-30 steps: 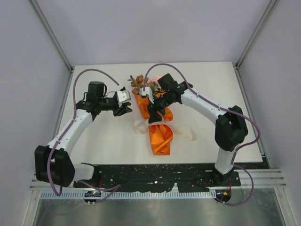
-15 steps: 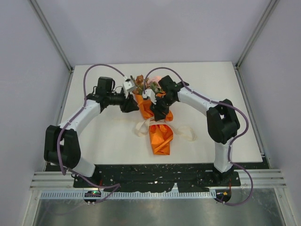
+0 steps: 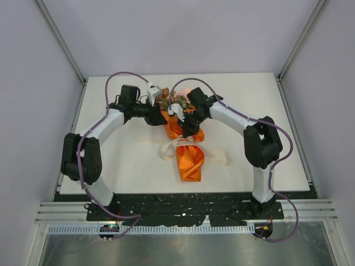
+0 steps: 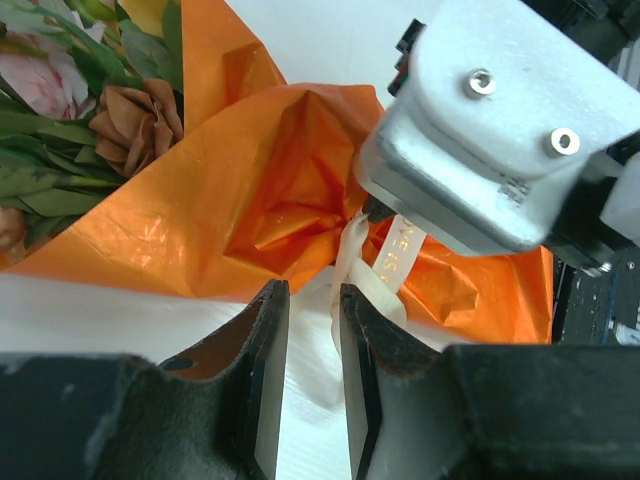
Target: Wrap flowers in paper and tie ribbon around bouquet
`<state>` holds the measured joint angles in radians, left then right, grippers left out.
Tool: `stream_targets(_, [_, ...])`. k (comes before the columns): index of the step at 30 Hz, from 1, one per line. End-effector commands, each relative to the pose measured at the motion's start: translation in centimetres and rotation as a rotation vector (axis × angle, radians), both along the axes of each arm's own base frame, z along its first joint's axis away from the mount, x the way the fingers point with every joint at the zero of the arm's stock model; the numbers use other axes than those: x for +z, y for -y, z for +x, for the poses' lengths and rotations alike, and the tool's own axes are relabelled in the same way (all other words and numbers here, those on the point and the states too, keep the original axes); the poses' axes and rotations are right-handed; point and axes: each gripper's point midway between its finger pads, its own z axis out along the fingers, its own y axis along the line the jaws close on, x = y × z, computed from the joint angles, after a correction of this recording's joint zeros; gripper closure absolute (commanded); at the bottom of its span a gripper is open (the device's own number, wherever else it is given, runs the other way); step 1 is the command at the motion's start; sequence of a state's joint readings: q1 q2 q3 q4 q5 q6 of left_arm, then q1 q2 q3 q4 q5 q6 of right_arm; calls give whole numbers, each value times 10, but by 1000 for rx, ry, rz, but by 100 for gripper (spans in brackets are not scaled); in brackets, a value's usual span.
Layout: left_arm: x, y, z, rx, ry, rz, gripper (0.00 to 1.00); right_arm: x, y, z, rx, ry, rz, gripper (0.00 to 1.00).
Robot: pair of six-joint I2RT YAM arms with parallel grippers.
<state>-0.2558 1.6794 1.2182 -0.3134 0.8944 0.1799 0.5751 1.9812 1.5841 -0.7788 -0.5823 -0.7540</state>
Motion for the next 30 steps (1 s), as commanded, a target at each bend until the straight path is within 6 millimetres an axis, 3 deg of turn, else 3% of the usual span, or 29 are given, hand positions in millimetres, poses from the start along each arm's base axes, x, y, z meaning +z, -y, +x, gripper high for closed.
stream_targets(1, [17, 9, 7, -17, -19, -40, 71, 46, -10, -1, 41, 95, 103, 95])
stream_targets(6, [11, 24, 6, -56, -103, -23, 78, 56, -8, -11, 68, 104, 154, 95])
stream_targets(12, [-5, 43, -1, -119, -262, 8, 84, 47, 1, -20, 76, 104, 150, 95])
stream_targets(19, [-21, 67, -11, -186, -347, 25, 85, 50, 1, -23, 83, 126, 180, 95])
stream_targets(30, [-50, 89, -30, -276, -392, 121, 84, 49, 6, -29, 104, 143, 200, 95])
